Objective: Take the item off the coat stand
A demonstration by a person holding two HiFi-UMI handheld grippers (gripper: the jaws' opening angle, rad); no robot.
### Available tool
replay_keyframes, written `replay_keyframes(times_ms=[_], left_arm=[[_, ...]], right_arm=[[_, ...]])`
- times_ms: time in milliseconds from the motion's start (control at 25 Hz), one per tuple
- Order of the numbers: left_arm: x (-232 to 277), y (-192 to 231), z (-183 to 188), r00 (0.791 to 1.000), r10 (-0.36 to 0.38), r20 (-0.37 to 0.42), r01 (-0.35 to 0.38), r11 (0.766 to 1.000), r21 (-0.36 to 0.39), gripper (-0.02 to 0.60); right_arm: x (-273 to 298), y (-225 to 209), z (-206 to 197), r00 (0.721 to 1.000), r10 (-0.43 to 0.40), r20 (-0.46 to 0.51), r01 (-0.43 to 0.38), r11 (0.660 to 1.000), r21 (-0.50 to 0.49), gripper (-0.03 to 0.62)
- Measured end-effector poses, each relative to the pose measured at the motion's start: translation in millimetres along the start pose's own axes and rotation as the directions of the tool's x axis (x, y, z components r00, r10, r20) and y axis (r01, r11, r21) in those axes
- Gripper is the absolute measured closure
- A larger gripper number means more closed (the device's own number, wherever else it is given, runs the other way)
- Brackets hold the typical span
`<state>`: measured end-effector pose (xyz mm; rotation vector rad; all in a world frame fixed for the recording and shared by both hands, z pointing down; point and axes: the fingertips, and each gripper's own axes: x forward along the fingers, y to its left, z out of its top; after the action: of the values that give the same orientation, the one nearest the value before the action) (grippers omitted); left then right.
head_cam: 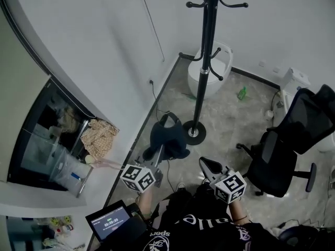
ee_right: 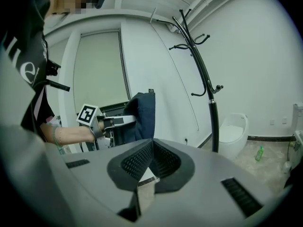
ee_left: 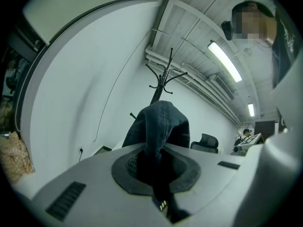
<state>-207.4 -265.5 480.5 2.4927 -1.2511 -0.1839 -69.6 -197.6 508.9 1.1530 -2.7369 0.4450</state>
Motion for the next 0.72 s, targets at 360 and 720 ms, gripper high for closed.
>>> replay_keyframes(times_ms=[360,720], left_arm=[[-5.0,-54.2,-17.5,0.999,0.030,0.015,-0.030,0.999,-0.022,0.565],[-7.8,-134.3,-53.3,0.988,0.128,0.092,-0.116,0.985,-0.125,0.565]], right_arm=[[-48.7,-14.6,0.0,1.000,0.020,0.021,-0.020,1.000,-0.005,0.576],[-156.2,-49.9,-32.6,0.999,0.045,-0.023,-0.045,0.999,0.000,0.576]])
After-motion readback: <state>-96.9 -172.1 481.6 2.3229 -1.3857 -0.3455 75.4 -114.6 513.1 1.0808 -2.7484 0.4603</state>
